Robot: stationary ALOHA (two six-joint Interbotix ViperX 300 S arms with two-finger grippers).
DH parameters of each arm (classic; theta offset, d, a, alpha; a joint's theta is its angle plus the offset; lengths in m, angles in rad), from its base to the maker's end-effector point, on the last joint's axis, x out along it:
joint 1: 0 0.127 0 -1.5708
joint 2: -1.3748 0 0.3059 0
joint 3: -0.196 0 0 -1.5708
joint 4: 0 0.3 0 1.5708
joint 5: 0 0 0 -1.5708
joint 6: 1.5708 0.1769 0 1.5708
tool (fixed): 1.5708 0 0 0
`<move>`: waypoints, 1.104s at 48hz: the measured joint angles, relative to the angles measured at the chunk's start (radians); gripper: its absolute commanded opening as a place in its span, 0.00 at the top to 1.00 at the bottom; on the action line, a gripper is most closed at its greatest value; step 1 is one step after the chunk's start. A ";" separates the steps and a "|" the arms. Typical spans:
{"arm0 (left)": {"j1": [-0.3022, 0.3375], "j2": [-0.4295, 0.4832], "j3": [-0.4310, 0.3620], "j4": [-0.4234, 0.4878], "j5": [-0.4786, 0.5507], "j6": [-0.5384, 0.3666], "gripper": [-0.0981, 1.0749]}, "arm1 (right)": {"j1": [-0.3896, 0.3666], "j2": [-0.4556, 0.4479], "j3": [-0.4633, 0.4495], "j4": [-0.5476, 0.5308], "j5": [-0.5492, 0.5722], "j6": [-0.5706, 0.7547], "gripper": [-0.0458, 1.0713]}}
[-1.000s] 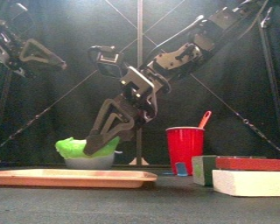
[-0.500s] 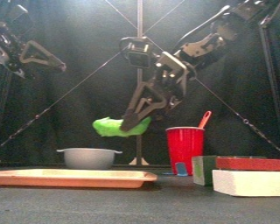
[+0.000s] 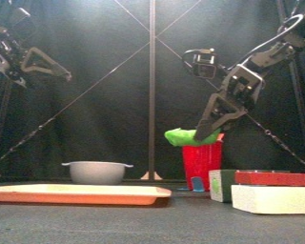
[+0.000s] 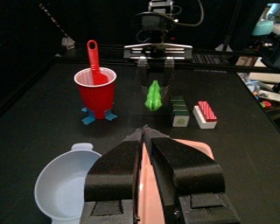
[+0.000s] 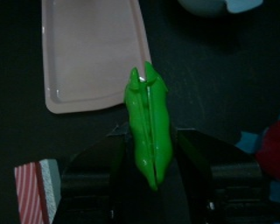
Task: Place peas above green sushi roll
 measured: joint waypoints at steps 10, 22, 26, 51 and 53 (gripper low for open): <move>0.002 0.000 -0.002 0.000 0.000 0.000 0.45 | -0.018 -0.008 0.041 -0.029 -0.002 -0.002 0.37; 0.008 0.002 0.005 0.000 -0.002 0.000 0.45 | -0.054 0.006 0.072 -0.031 -0.002 0.000 0.37; 0.008 0.002 0.005 0.002 0.000 0.000 0.45 | -0.064 0.025 0.078 -0.028 -0.002 -0.002 0.37; 0.009 0.000 0.005 0.000 0.000 0.000 0.45 | -0.077 0.140 0.067 -0.031 -0.005 -0.002 0.36; 0.008 0.002 0.005 0.000 -0.002 0.000 0.45 | -0.078 0.143 0.066 -0.029 -0.005 0.000 0.36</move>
